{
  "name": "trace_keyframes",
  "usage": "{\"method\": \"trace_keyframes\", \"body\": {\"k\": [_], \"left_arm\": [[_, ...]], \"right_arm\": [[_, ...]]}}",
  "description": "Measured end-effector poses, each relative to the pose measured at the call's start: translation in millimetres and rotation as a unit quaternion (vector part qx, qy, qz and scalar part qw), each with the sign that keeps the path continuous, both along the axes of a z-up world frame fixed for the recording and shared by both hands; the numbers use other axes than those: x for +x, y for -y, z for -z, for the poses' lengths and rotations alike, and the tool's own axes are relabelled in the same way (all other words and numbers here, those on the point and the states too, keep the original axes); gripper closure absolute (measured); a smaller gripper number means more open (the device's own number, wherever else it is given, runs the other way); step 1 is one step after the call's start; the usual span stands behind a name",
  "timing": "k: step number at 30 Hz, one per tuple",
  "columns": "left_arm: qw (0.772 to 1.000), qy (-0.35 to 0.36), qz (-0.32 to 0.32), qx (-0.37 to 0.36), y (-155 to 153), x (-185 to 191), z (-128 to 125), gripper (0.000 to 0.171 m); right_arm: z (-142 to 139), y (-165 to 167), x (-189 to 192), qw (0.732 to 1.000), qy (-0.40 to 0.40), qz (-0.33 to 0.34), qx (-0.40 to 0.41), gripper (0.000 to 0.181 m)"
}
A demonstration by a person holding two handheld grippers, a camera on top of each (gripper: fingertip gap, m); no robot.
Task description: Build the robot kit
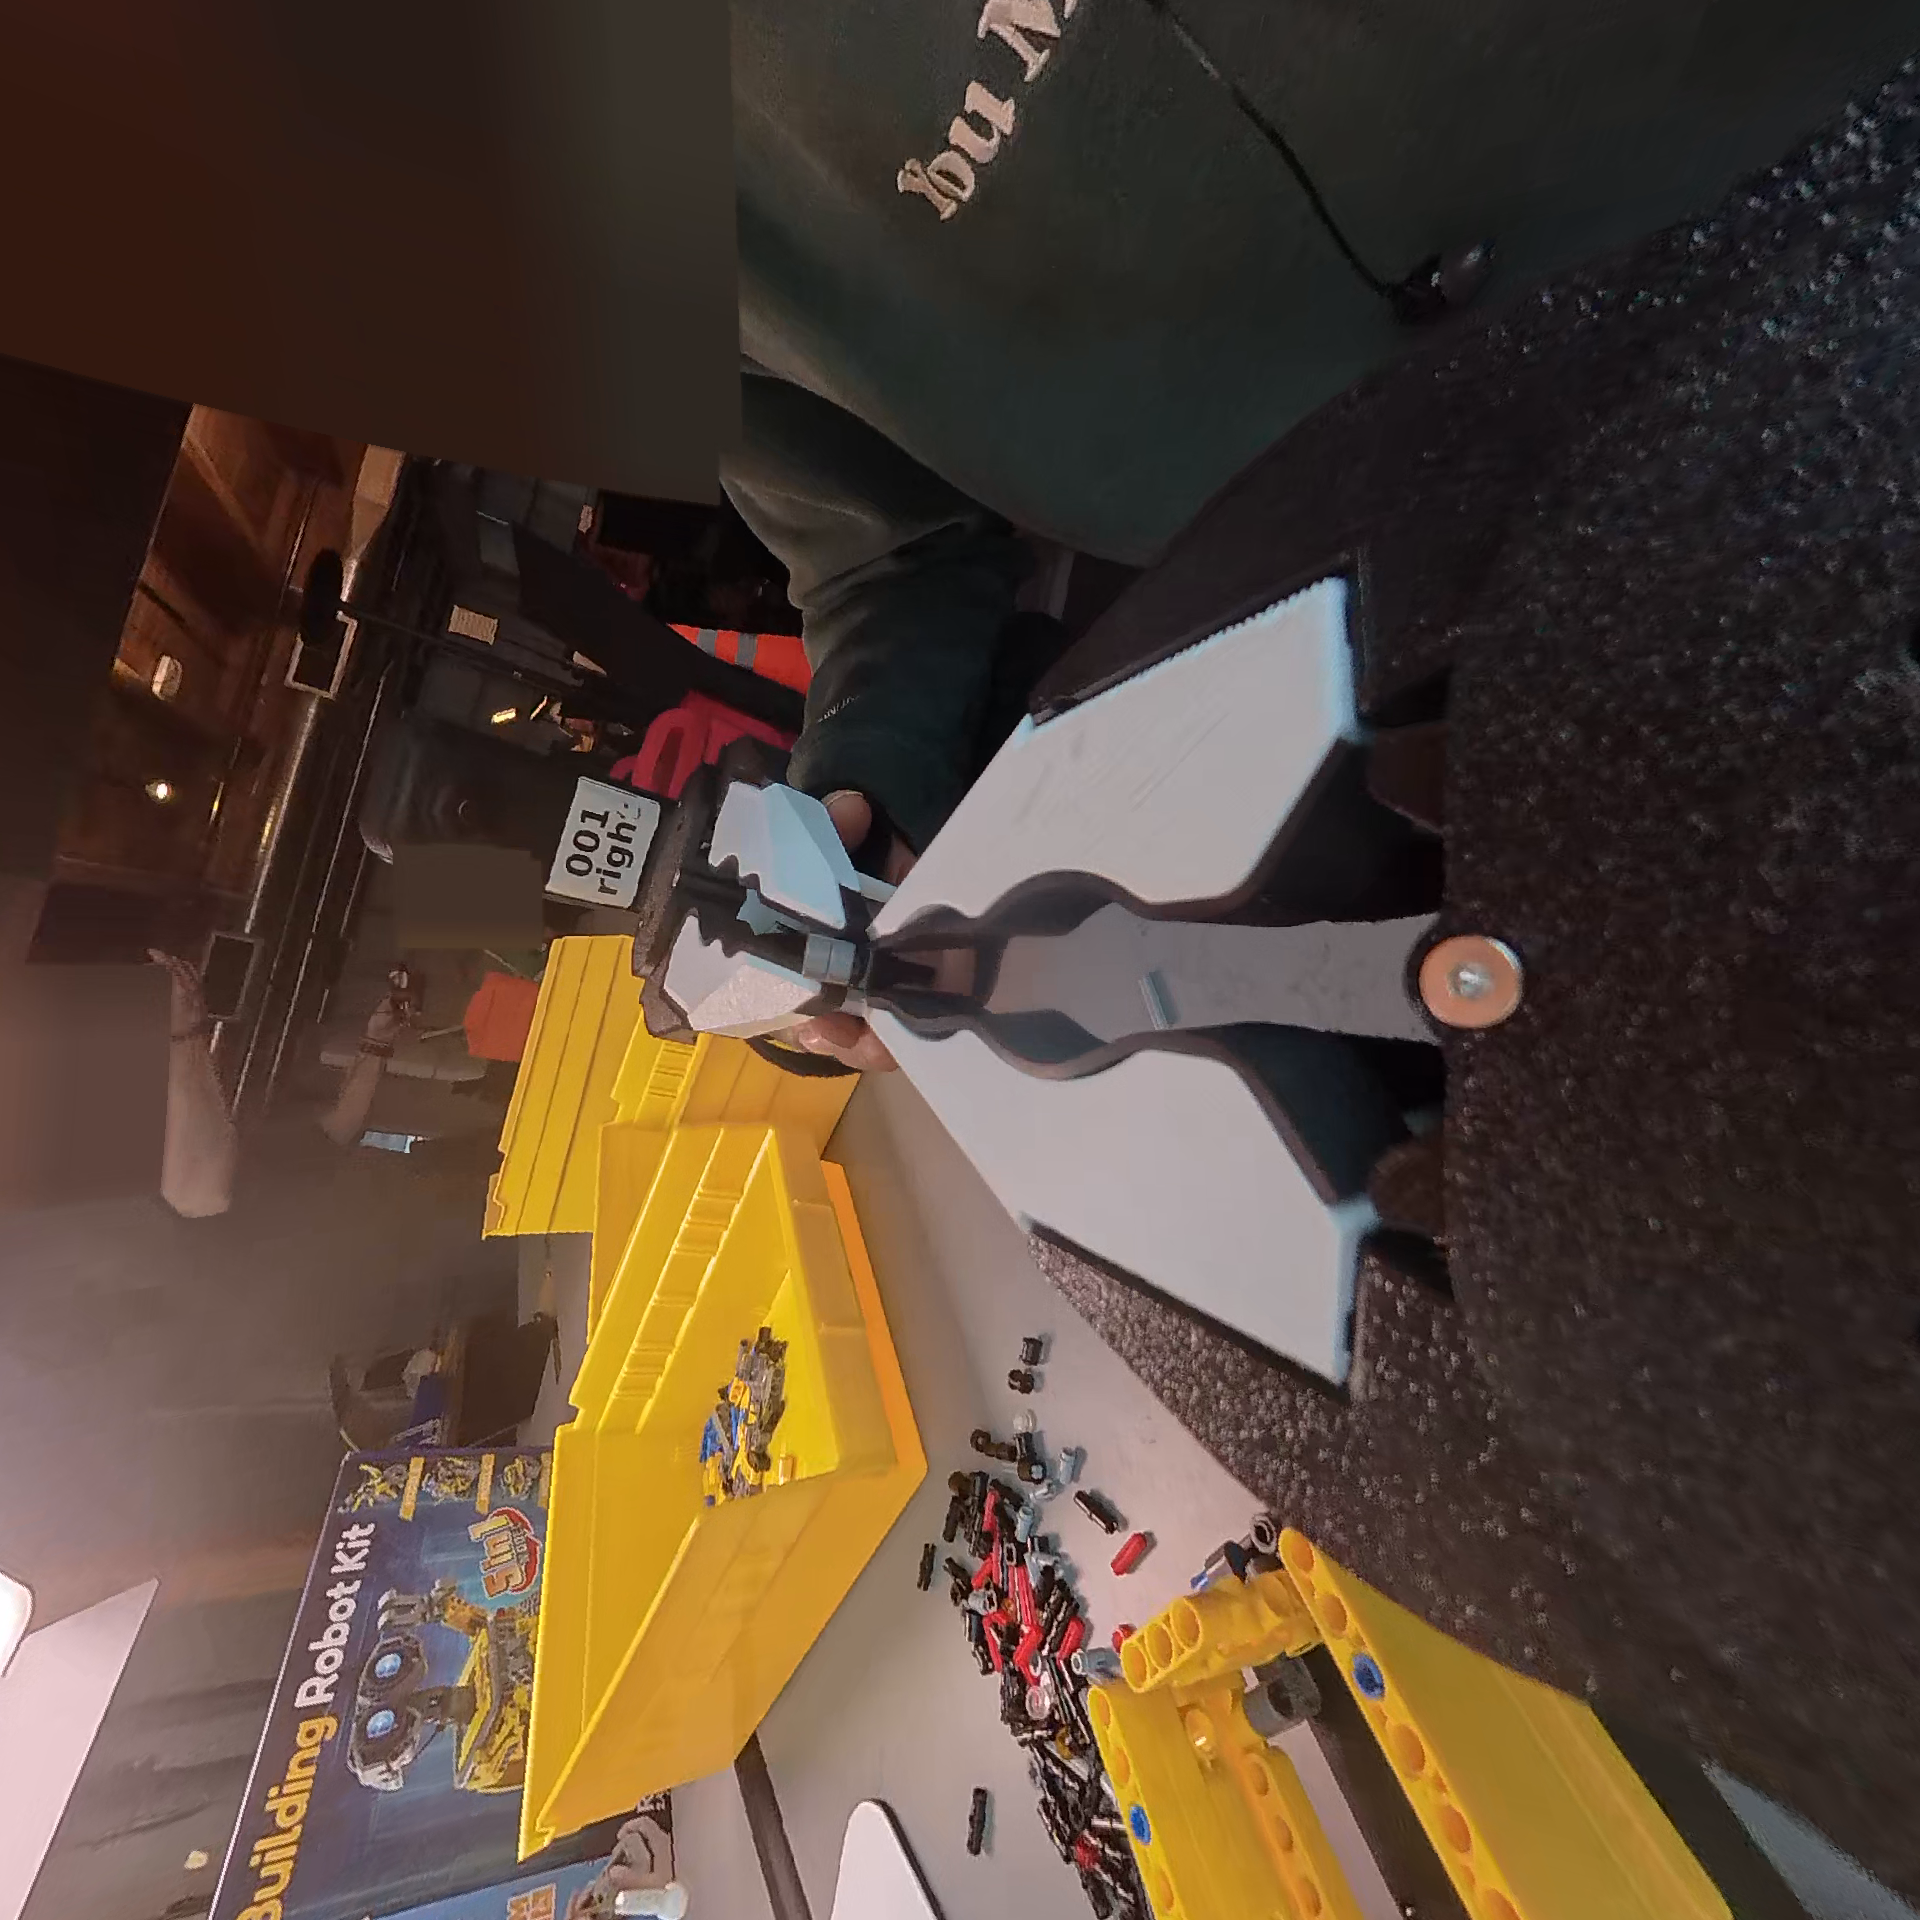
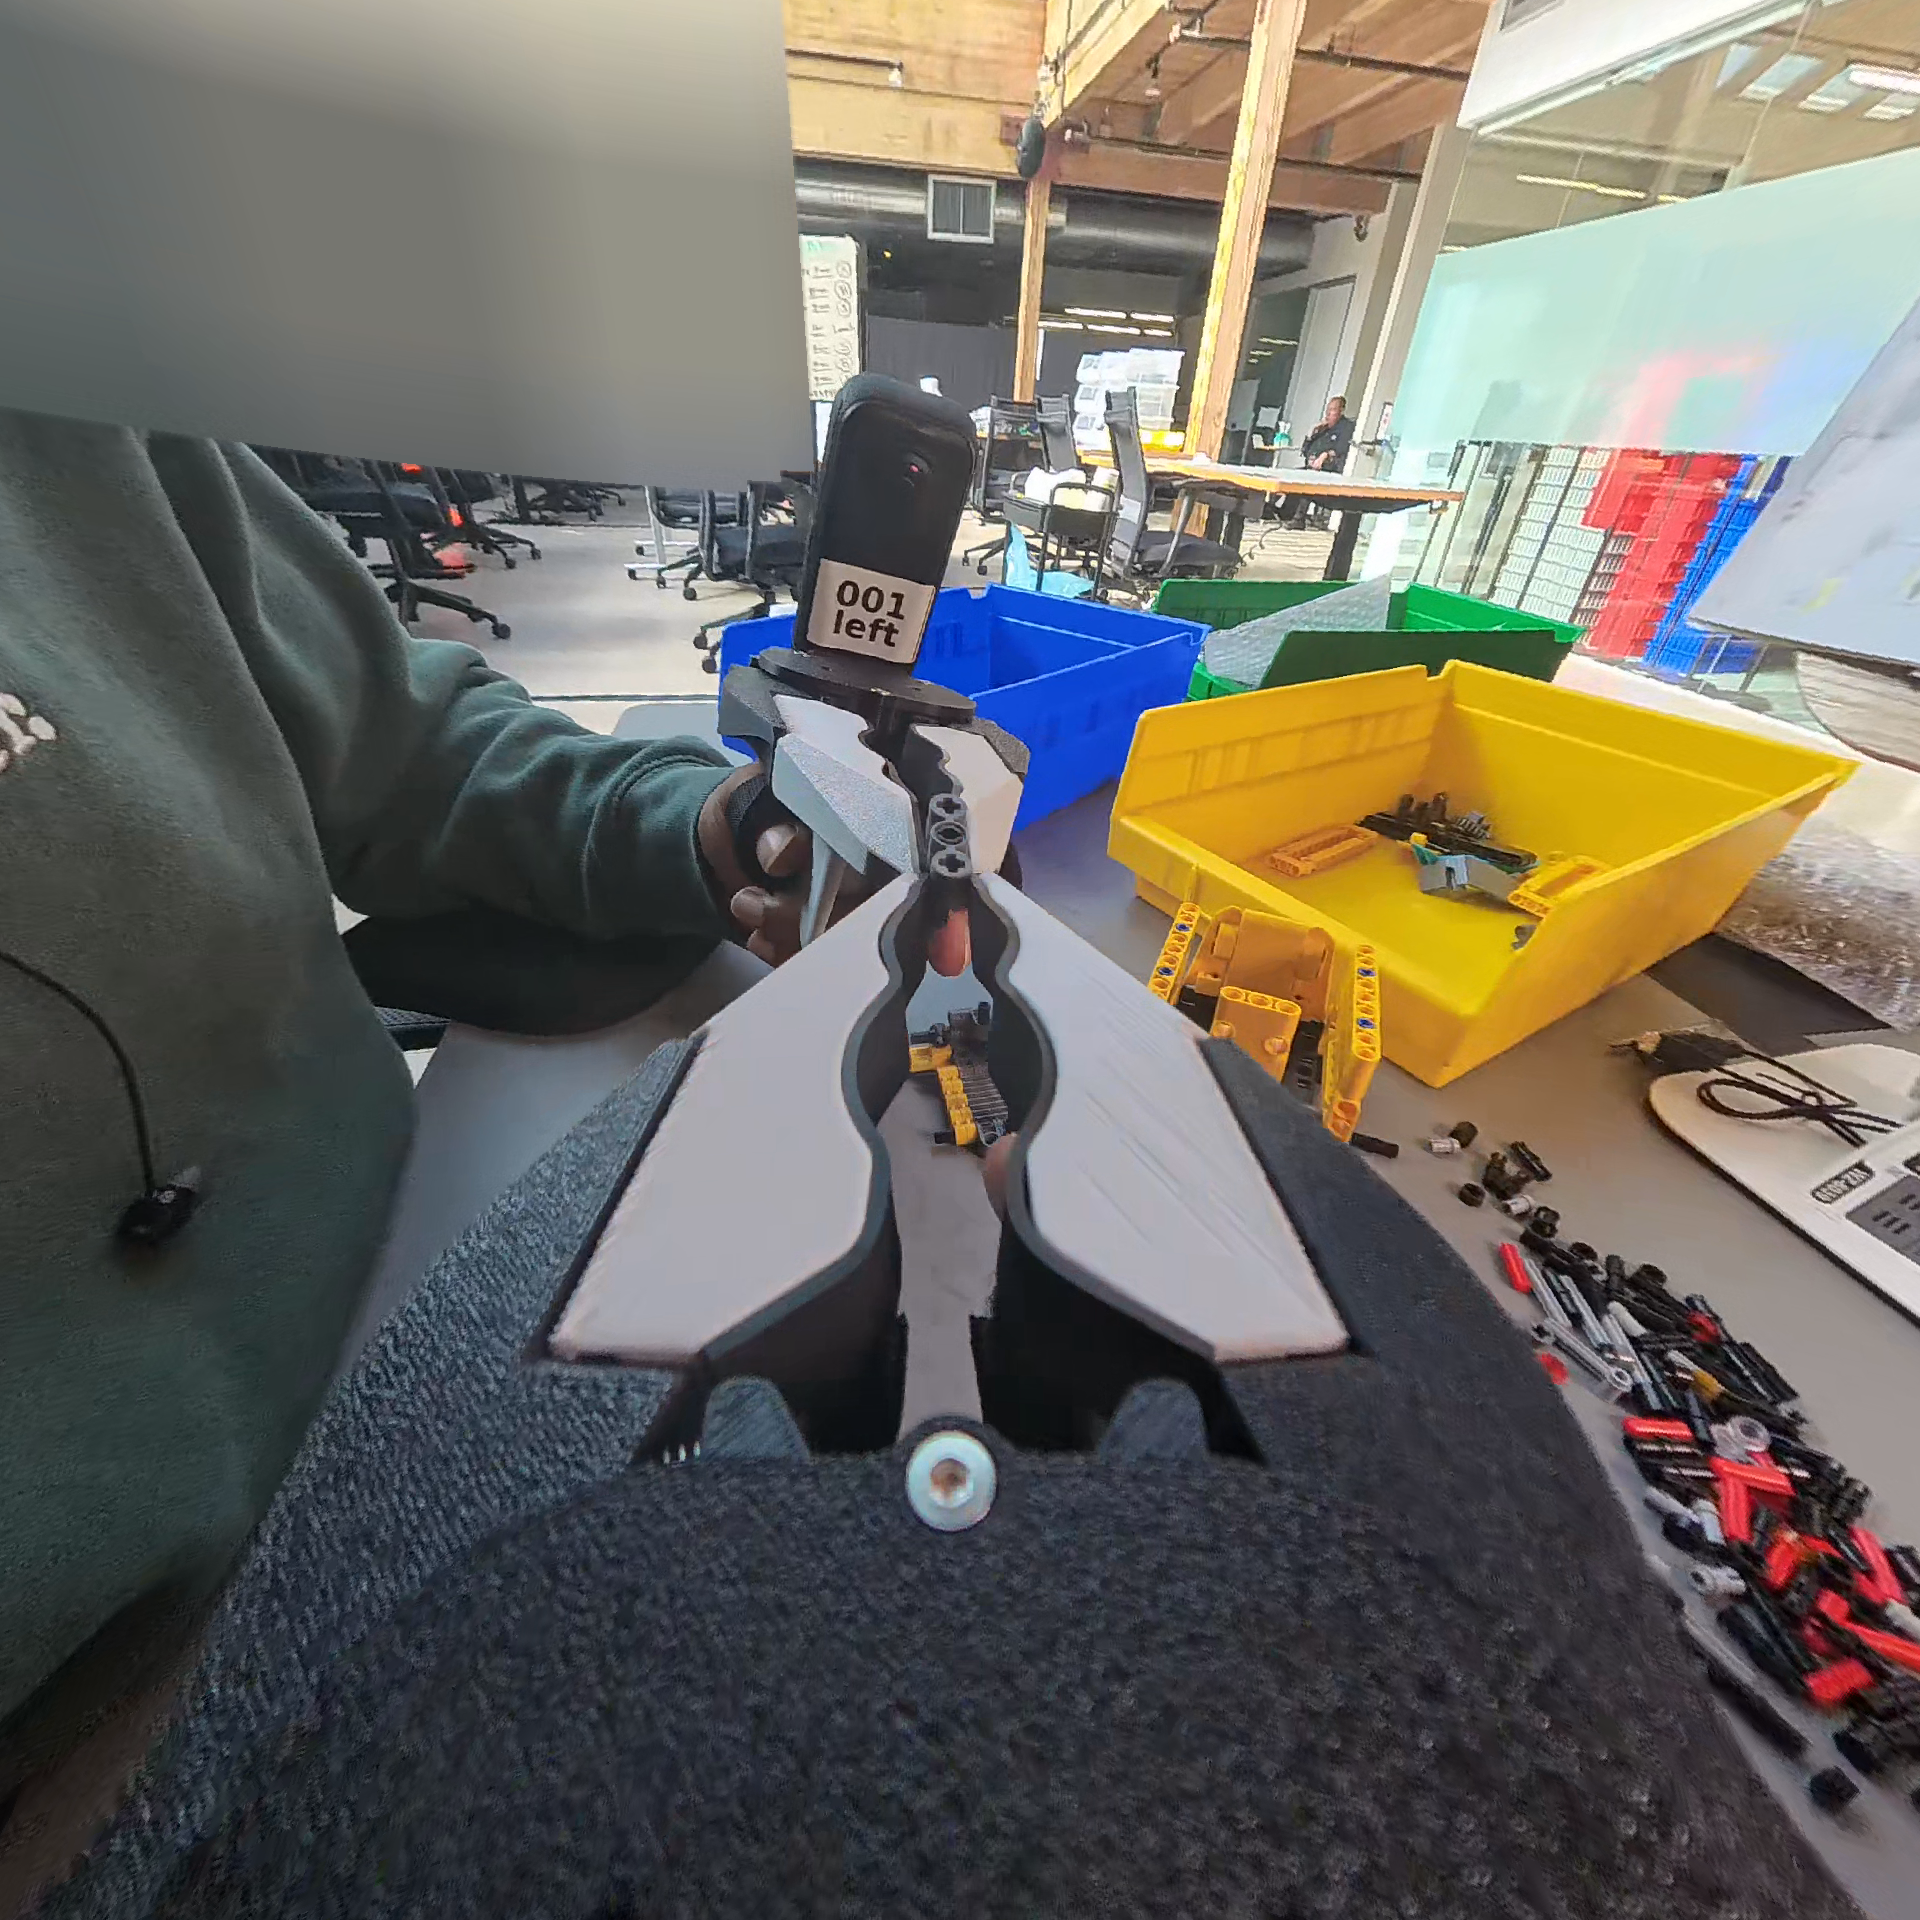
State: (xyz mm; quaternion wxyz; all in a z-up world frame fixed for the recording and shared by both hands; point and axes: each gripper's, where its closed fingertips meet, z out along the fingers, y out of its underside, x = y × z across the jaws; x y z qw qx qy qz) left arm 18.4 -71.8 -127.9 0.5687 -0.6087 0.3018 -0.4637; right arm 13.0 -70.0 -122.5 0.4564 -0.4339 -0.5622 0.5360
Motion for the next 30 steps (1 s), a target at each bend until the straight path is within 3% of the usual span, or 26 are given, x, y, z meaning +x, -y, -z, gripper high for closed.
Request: {"method": "trace_keyframes", "body": {"k": [30], "left_arm": [[0.987, -0.059, 0.008, 0.149, 24, 9, -8, 0.165]], "right_arm": [[-9, 27, 9, 0.997, -0.017, -0.045, 0.06, 0.175]]}}
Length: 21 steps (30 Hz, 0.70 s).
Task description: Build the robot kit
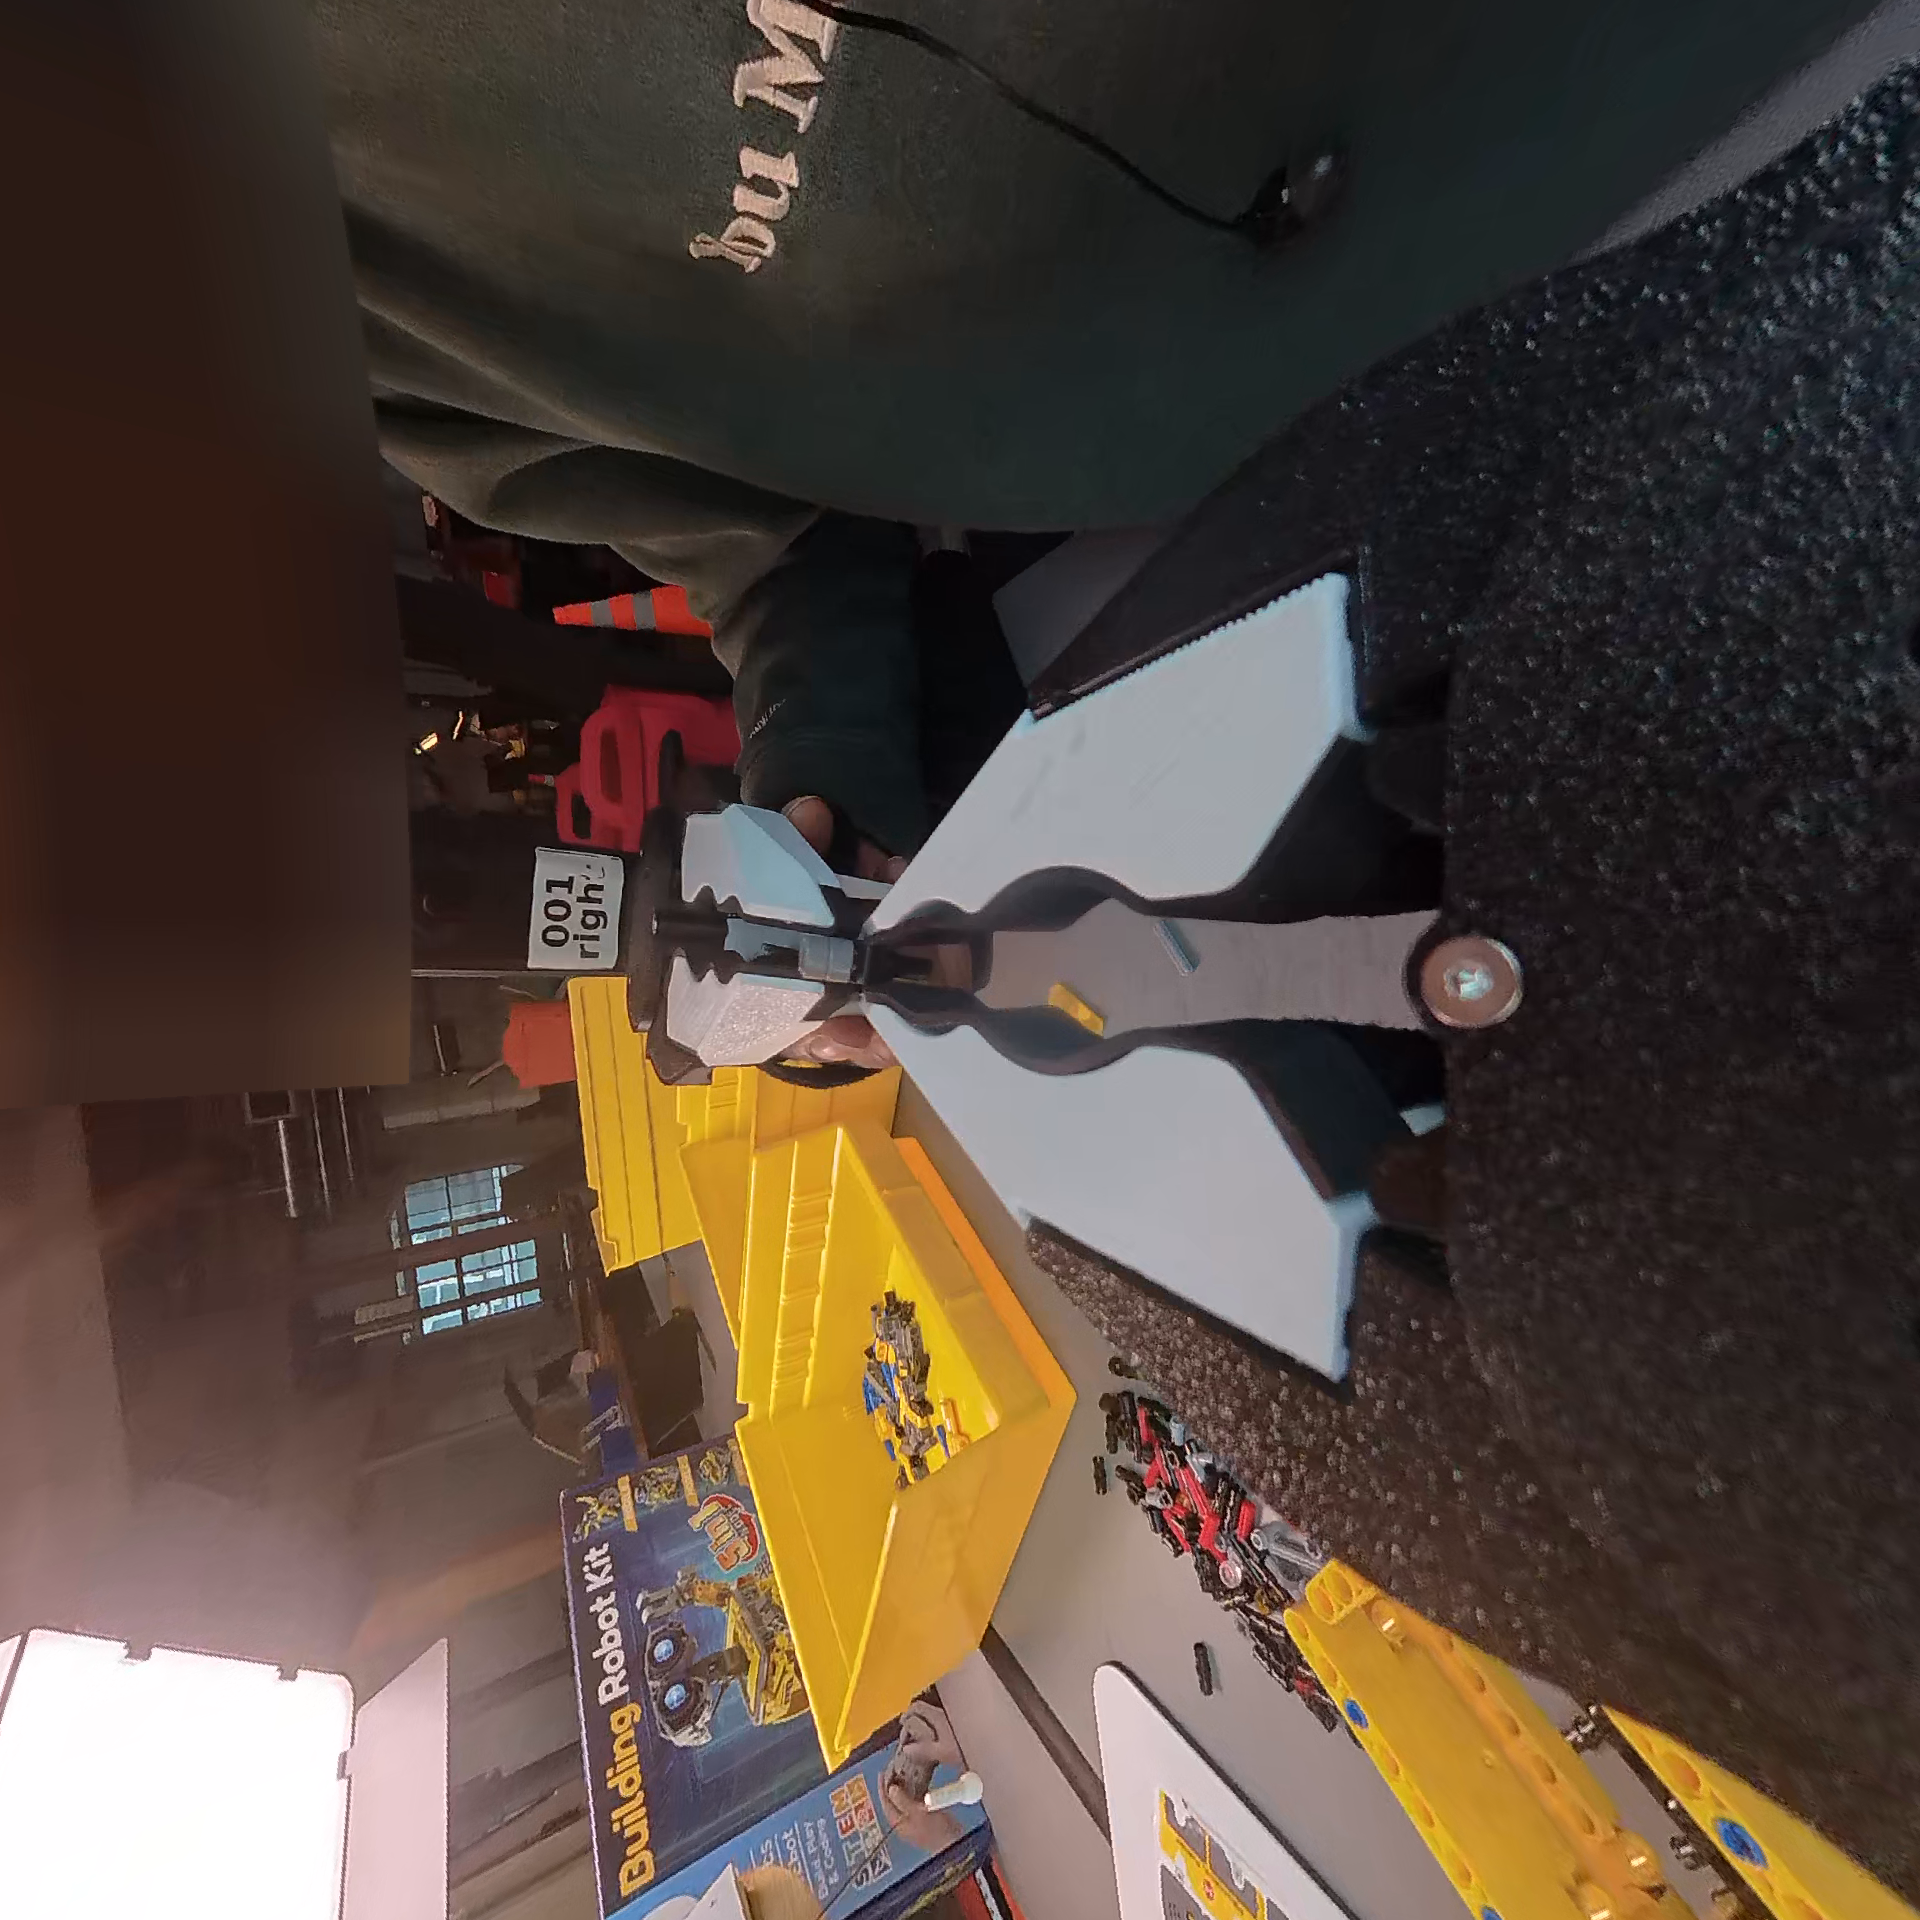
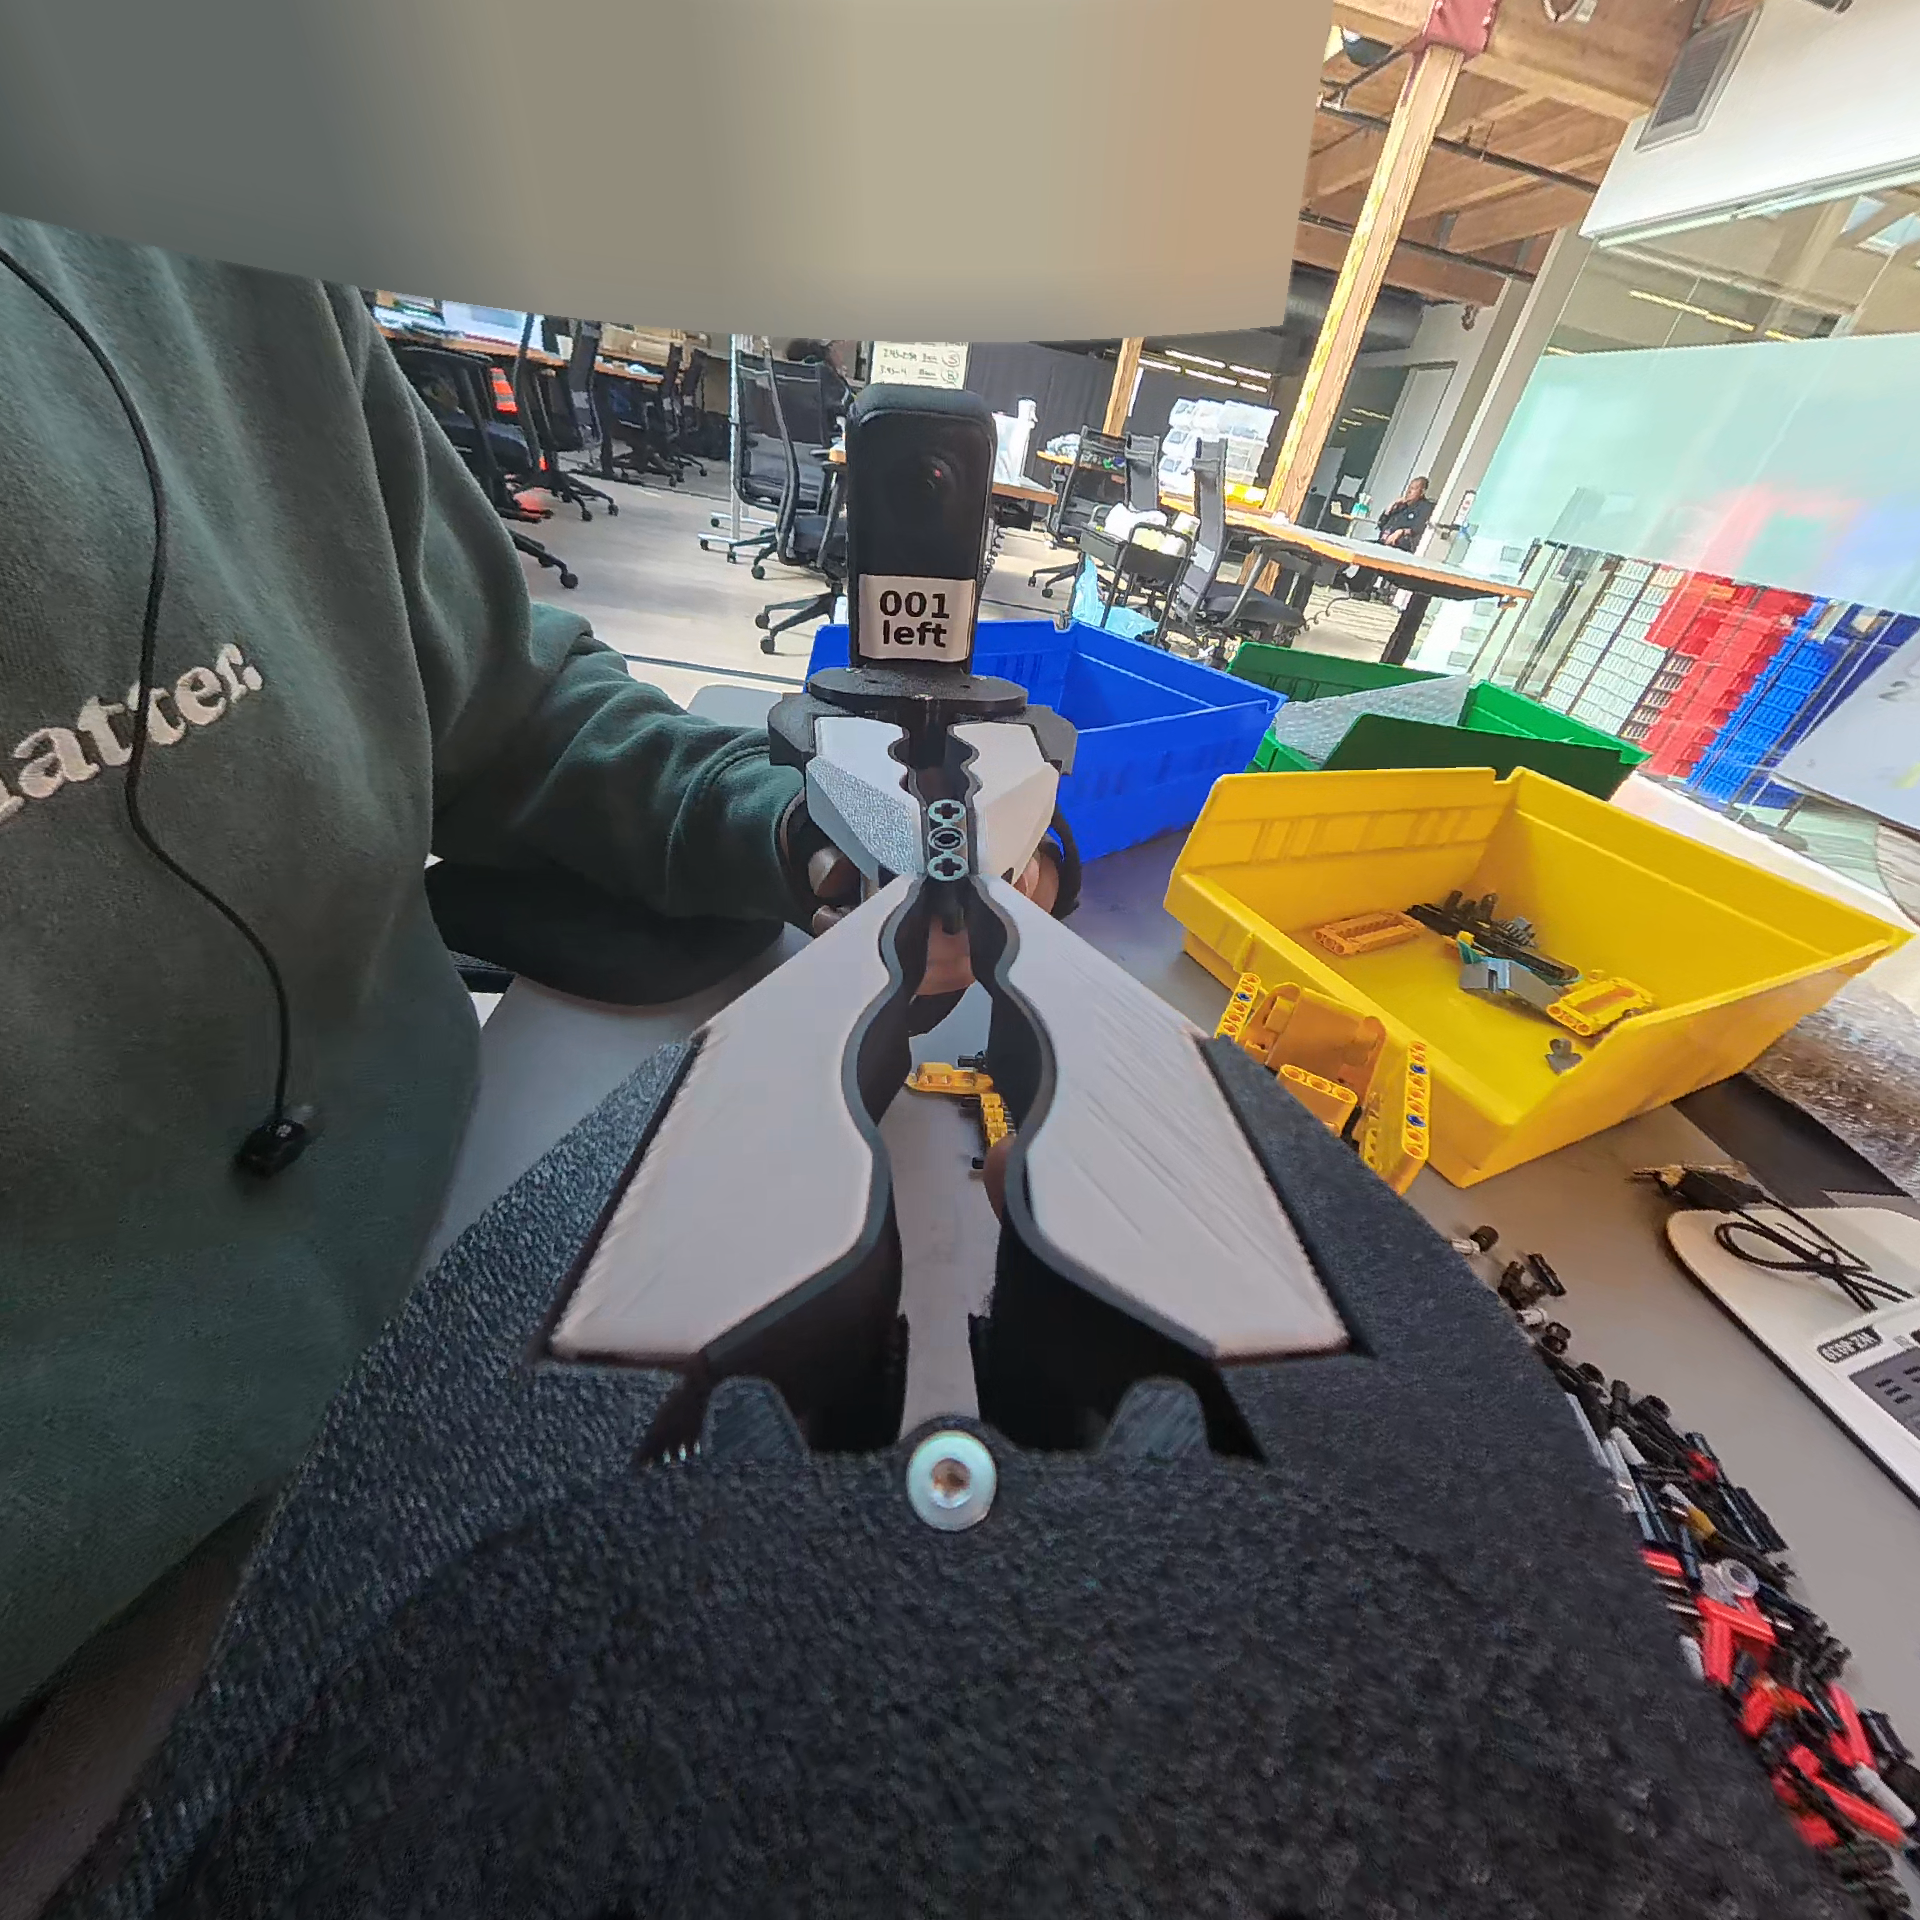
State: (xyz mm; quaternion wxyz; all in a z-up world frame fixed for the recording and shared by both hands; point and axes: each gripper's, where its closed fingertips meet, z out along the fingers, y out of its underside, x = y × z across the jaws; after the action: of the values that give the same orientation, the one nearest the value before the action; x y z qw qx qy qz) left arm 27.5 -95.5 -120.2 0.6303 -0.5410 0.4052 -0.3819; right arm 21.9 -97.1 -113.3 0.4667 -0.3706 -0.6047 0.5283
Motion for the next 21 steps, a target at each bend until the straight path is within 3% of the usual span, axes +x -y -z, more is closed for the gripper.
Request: {"method": "trace_keyframes", "body": {"k": [4, 7, 11, 16, 21], "left_arm": [[1.0, 0.008, -0.003, -0.021, -4, -2, 1, 0.165], [0.99, 0.065, -0.004, -0.125, -20, -8, 1, 0.165], [0.93, 0.198, 0.025, -0.309, -44, -22, -3, 0.165], [0.86, 0.277, 0.057, -0.426, -55, -25, 7, 0.165], [0.849, 0.265, 0.055, -0.454, -54, -19, 17, 0.166]], "right_arm": [[2, -4, -1, 1.0, 0.004, 0.008, -0.009, 0.175], [0, -17, -1, 0.999, -0.008, 0.037, -0.006, 0.166], [2, -47, -3, 0.983, -0.022, 0.142, 0.112, 0.159], [23, -59, -12, 0.965, 0.016, 0.177, 0.191, 0.146], [27, -56, -19, 0.961, 0.027, 0.173, 0.215, 0.146]]}}
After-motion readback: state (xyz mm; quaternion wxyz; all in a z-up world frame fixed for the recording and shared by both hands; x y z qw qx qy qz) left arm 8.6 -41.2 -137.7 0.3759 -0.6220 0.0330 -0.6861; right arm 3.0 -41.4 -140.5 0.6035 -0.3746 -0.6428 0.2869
